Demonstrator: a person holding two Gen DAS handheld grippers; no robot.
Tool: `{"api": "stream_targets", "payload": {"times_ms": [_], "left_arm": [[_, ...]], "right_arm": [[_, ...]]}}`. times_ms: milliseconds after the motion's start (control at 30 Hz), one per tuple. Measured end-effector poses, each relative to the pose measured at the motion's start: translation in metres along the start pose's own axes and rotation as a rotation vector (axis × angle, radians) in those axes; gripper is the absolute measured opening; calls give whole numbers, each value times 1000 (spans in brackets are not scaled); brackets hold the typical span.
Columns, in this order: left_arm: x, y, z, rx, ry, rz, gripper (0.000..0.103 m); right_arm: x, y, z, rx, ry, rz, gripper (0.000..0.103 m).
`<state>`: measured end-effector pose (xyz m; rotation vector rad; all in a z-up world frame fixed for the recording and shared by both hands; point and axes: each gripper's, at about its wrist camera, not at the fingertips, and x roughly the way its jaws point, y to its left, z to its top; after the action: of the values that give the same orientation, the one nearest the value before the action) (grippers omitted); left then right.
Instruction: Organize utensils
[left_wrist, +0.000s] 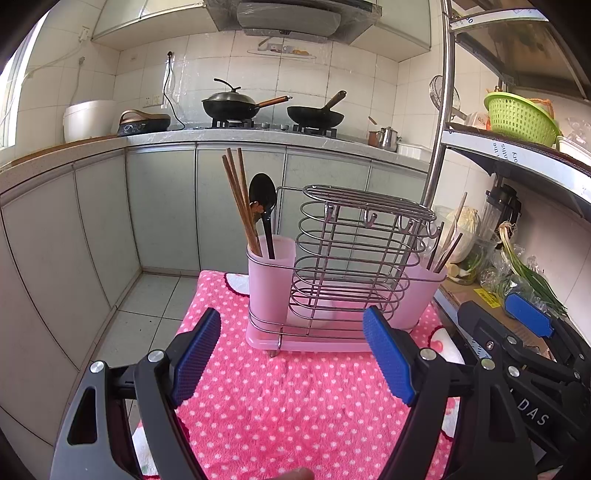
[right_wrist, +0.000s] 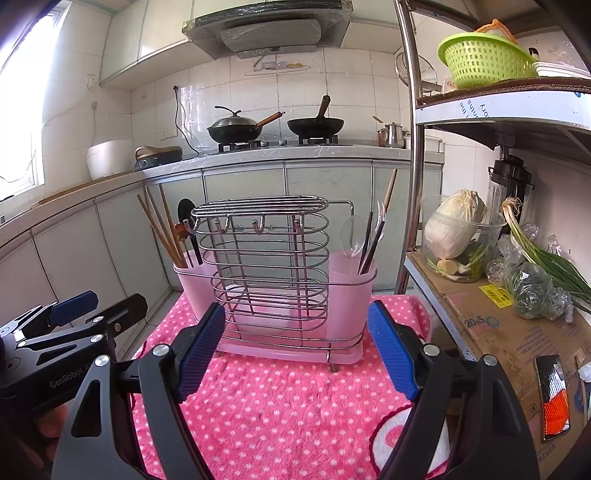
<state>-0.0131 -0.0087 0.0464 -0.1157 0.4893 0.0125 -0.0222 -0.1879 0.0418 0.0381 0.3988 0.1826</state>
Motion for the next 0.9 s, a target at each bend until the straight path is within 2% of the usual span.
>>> {"api": "stream_targets", "payload": {"times_ms": [900], "left_arm": [[3,1,-2,9,7,-4,78]], "right_arm": [[1,-1,-1,-7,1,-7,80]]}}
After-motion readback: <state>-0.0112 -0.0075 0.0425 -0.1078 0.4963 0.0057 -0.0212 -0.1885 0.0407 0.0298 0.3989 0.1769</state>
